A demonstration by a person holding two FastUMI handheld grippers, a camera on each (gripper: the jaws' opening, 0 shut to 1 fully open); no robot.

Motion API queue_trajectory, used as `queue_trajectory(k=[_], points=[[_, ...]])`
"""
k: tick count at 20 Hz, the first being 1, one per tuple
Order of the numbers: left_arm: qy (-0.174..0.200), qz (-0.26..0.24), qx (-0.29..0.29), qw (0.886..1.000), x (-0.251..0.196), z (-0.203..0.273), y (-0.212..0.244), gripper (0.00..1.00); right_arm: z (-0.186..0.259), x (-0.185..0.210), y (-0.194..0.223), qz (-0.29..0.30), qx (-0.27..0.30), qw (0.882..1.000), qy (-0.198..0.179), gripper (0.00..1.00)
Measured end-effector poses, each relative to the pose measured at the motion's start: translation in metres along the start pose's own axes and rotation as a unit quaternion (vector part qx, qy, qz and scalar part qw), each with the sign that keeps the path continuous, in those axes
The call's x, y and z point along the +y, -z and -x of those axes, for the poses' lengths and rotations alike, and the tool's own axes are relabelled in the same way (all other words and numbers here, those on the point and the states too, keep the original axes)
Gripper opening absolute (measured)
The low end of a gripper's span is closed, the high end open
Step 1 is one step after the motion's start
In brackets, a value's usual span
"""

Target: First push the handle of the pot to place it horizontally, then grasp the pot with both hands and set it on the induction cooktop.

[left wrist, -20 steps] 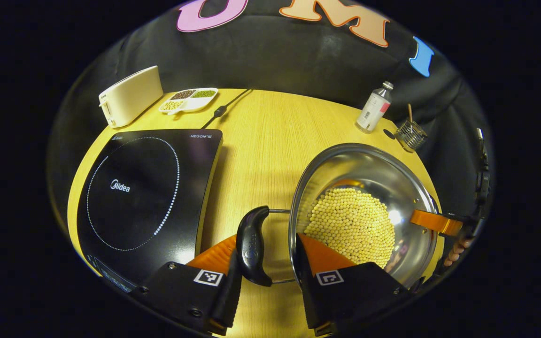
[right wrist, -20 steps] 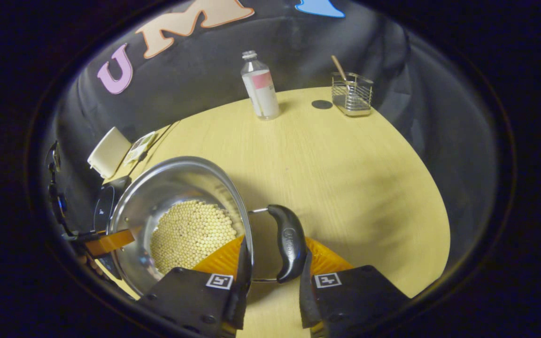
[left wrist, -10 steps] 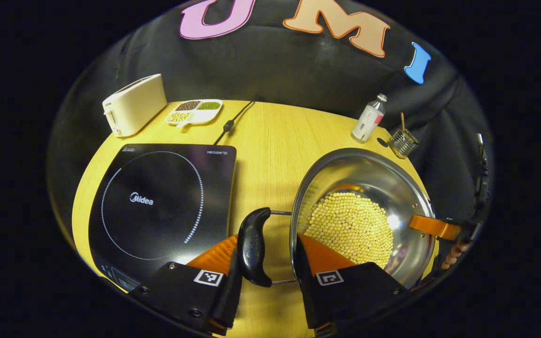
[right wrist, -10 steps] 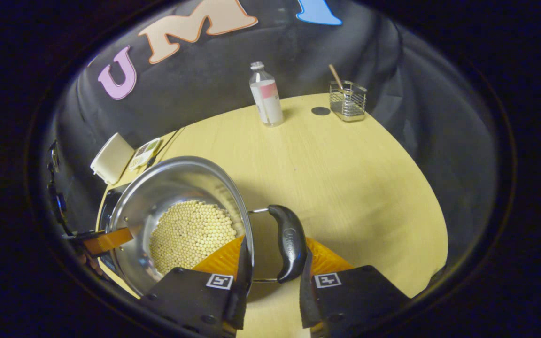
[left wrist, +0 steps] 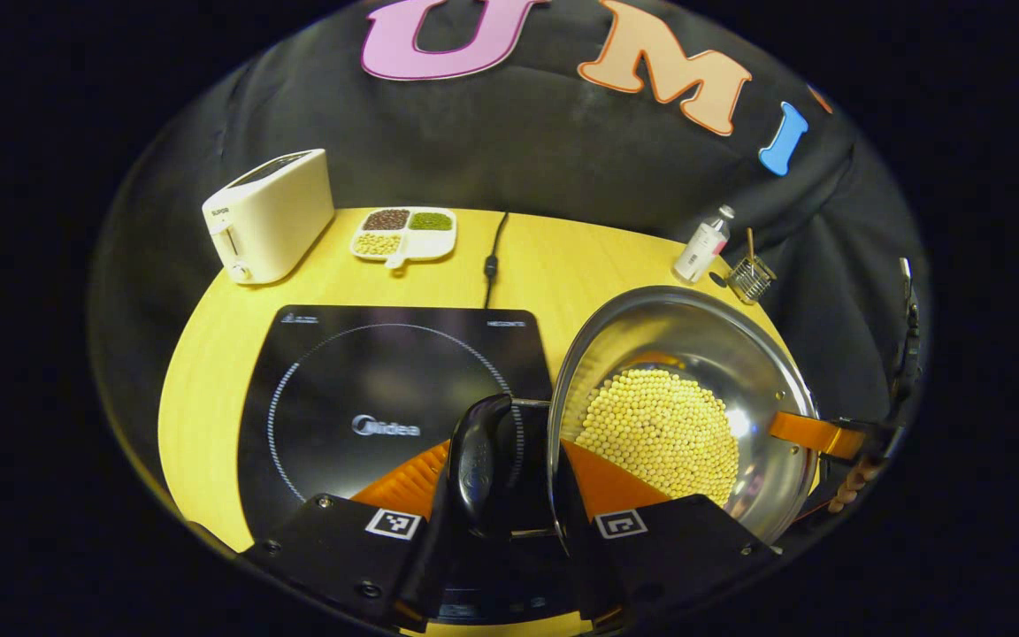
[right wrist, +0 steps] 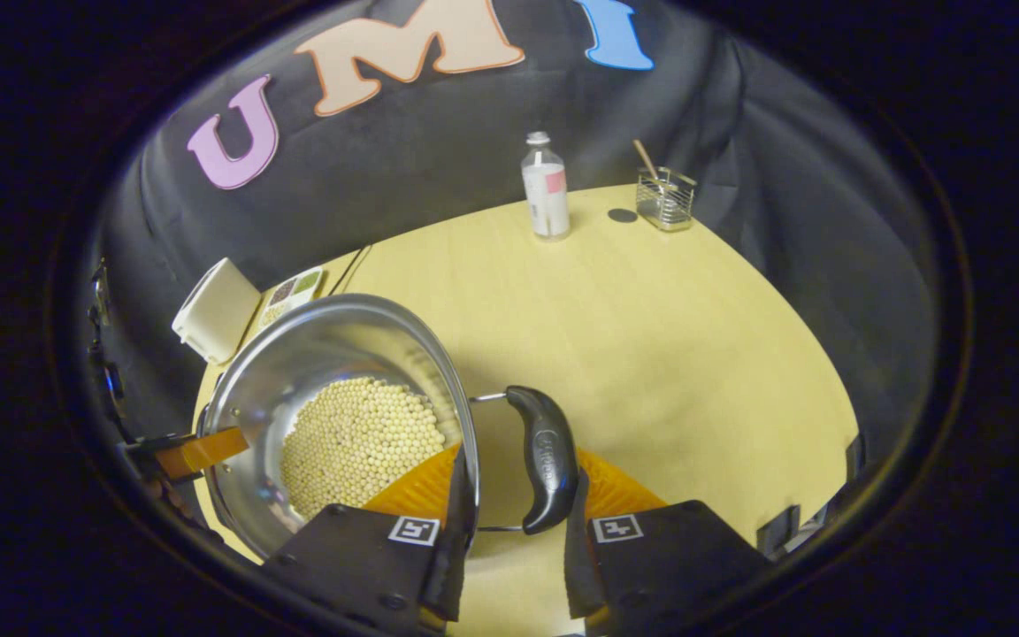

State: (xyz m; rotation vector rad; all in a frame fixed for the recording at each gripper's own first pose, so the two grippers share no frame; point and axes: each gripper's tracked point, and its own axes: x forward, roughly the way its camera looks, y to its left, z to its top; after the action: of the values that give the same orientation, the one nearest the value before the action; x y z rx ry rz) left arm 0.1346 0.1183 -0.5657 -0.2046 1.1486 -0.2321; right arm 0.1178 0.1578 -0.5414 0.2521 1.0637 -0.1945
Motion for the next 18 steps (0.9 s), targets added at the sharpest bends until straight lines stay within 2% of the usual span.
queue_trajectory(k=[1,4,5,6,18], points=[[0.002,-0.001,-0.001,1.000,0.014,0.000,-0.002,0.59,0.000,0.014,0.003,0.000,-0.001,1.000,0.003,0.43],[0.002,0.000,-0.004,1.000,0.053,0.007,-0.009,0.57,0.003,0.054,0.009,0.000,-0.002,1.000,0.007,0.48],[0.003,-0.001,-0.009,1.000,0.063,0.010,-0.013,0.59,0.000,0.064,0.008,0.000,-0.003,1.000,0.008,0.48],[0.003,-0.003,-0.011,1.000,0.072,0.010,-0.015,0.58,-0.001,0.074,0.008,0.000,-0.003,1.000,0.009,0.43],[-0.025,-0.003,-0.023,0.999,0.170,0.026,-0.027,0.57,-0.012,0.169,0.024,0.019,0.019,1.000,0.000,0.43]])
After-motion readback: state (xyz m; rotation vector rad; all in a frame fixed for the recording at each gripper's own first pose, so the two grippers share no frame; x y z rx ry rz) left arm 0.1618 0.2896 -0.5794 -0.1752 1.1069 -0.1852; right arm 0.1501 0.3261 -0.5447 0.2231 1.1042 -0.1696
